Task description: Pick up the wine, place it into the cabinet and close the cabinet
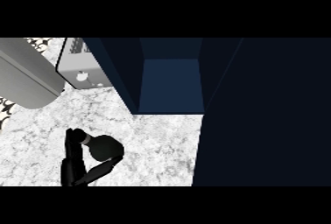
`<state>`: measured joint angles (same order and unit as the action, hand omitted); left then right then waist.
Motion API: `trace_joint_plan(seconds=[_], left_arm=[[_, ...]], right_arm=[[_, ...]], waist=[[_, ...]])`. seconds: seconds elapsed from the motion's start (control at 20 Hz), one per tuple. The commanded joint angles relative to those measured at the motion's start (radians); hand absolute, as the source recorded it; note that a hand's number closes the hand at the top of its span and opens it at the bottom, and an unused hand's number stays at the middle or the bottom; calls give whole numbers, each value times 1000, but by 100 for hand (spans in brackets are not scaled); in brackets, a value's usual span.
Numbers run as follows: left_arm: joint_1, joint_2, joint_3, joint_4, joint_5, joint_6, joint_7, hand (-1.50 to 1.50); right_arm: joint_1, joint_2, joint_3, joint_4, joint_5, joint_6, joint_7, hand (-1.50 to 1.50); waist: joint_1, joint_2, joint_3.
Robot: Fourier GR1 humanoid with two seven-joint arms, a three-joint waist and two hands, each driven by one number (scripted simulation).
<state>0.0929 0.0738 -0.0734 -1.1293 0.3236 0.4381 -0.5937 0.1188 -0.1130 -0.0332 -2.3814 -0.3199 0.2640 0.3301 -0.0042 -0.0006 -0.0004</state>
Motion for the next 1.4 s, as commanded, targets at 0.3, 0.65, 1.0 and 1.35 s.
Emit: trace_joint_plan(seconds=[0.3, 0.65, 1.0, 1.35], left_arm=[[-138, -56, 101, 289, 58, -153, -151, -150], [-199, -60, 90, 409, 49, -251, -193, 150], [-238, -57, 111, 466, 53, -218, -269, 150], [-217, 169, 122, 522, 78, -633, -288, 150]], right_arm=[[47, 13, 20, -109, -43, -2, 50, -150], [-89, 5, 22, -96, -39, -81, 136, -150], [19, -5, -17, -160, -91, -37, 121, -150], [89, 14, 3, -139, -57, 8, 40, -150]], waist=[[-4, 0, 0], [0, 1, -1], [-3, 0, 0], [-9, -2, 0]])
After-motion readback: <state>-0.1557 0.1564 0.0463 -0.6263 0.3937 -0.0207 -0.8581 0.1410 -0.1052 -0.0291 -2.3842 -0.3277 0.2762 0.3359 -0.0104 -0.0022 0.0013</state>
